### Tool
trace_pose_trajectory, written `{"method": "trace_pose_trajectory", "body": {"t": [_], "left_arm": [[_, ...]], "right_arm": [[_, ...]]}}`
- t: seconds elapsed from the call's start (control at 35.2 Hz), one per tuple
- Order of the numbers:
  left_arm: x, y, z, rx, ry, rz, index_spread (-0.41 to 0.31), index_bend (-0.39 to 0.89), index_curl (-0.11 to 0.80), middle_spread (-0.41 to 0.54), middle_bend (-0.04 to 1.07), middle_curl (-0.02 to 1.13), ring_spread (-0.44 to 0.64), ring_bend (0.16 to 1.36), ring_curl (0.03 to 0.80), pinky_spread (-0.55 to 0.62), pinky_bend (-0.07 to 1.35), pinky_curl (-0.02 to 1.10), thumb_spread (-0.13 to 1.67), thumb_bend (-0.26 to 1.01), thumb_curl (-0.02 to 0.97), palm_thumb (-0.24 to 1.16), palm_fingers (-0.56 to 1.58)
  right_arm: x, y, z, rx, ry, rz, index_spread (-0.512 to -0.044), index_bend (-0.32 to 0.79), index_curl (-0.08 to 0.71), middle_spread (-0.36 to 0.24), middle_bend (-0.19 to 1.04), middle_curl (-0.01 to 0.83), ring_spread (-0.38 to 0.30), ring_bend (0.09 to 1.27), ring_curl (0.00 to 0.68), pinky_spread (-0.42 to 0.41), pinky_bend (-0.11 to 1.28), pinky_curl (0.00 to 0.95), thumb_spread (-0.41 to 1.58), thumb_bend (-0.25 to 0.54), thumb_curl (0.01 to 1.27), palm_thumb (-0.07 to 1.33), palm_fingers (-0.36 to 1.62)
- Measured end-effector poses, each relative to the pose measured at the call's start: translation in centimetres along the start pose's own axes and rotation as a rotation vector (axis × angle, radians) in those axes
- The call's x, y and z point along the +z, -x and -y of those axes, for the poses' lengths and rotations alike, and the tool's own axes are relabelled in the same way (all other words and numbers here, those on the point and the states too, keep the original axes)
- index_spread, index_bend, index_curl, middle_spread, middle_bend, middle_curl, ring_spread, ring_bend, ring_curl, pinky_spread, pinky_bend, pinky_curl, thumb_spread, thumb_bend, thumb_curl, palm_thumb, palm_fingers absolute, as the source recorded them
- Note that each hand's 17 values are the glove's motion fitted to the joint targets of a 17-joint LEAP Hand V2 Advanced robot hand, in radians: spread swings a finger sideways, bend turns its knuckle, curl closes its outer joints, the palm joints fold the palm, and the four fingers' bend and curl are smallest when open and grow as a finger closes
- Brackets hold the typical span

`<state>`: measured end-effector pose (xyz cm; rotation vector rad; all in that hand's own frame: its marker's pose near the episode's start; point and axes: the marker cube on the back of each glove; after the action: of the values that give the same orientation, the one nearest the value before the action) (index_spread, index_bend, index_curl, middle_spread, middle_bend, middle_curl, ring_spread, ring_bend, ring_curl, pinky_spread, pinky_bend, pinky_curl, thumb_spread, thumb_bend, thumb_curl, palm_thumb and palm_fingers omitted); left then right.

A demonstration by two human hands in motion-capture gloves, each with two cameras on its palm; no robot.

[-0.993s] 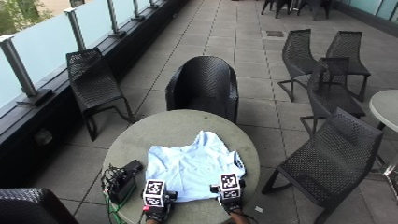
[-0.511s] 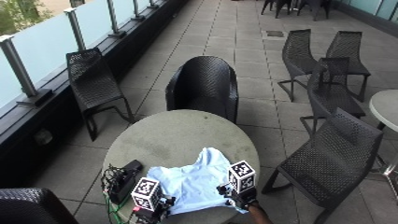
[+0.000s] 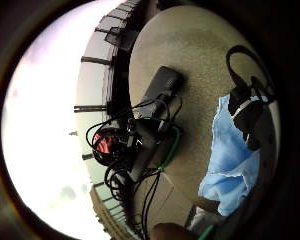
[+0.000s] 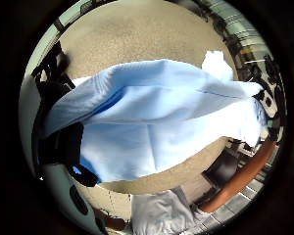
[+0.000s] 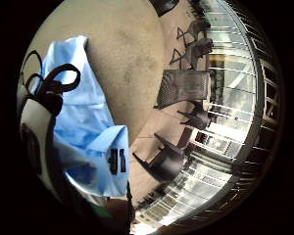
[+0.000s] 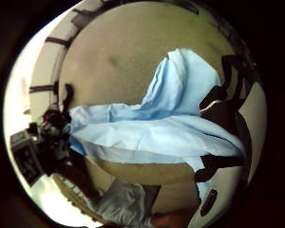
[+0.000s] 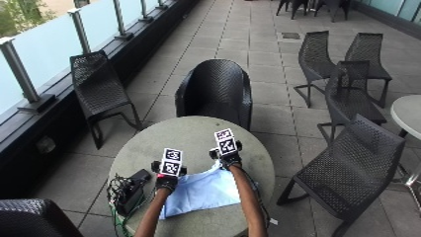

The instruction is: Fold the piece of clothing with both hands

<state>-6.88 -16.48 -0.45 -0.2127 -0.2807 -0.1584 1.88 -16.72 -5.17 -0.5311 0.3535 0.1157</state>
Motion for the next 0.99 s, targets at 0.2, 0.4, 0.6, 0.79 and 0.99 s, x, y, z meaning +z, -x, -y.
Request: {"method": "trace_pose_trajectory", "body": {"t": [0.2, 0.4, 0.6, 0.79, 0.99], "left_arm": [[1.7, -0.1, 0.9, -0.025, -0.115, -0.033, -0.349, 0.22, 0.450, -0.380, 0.53, 0.49, -0.38, 0.63, 0.408, -0.29, 0.27, 0.41, 1.21, 0.05, 0.320, 0.72, 1.28], [1.5, 0.6, -0.6, -0.053, -0.360, -0.107, -0.290, 0.04, 0.406, -0.345, 0.44, 0.47, -0.35, 0.60, 0.403, -0.25, 0.34, 0.44, 1.22, 0.03, 0.318, 0.73, 1.01], [2.7, -1.3, -1.8, 0.014, -0.526, -0.155, -0.224, 0.09, 0.371, -0.276, 0.26, 0.44, -0.26, 0.56, 0.400, -0.16, 0.40, 0.47, 1.23, 0.01, 0.322, 0.75, 0.83], [8.1, -4.5, -2.9, 0.112, -0.255, -0.159, -0.207, 0.14, 0.359, -0.237, 0.17, 0.40, -0.20, 0.52, 0.379, -0.11, 0.38, 0.46, 1.23, -0.02, 0.318, 0.72, 0.79], [4.8, -4.1, -8.5, 0.124, -0.181, -0.191, -0.151, 0.13, 0.350, -0.117, 0.08, 0.38, -0.02, 0.45, 0.371, 0.04, 0.37, 0.47, 1.38, -0.04, 0.242, 0.50, 0.50]], "right_arm": [[1.1, 0.5, 3.0, -0.092, -0.111, 0.141, -0.313, 0.20, 0.406, -0.252, 0.46, 0.455, -0.257, 0.74, 0.432, -0.265, 0.37, 0.345, 0.95, 0.037, 0.32, 0.98, 1.36], [1.4, -4.7, 1.1, -0.118, -0.345, 0.532, -0.320, 0.12, 0.396, -0.240, 0.43, 0.448, -0.250, 0.63, 0.404, -0.164, 0.33, 0.343, 0.96, -0.045, 0.31, 0.91, 1.00], [8.8, -10.2, 0.3, -0.030, -0.586, 0.982, -0.325, 0.12, 0.381, -0.203, 0.32, 0.425, -0.194, 0.51, 0.382, -0.052, 0.35, 0.355, 1.04, -0.037, 0.30, 0.81, 0.85], [14.9, -9.6, -5.5, -0.022, -0.340, 1.126, -0.315, 0.05, 0.333, -0.149, 0.22, 0.399, -0.096, 0.43, 0.362, 0.037, 0.45, 0.380, 1.04, -0.087, 0.28, 0.65, 0.65], [15.6, -6.9, -4.3, 0.075, -0.371, 1.186, -0.334, -0.04, 0.203, -0.084, 0.13, 0.357, -0.059, 0.62, 0.388, 0.029, 0.65, 0.412, 0.95, -0.049, 0.27, 0.53, 0.55]]}}
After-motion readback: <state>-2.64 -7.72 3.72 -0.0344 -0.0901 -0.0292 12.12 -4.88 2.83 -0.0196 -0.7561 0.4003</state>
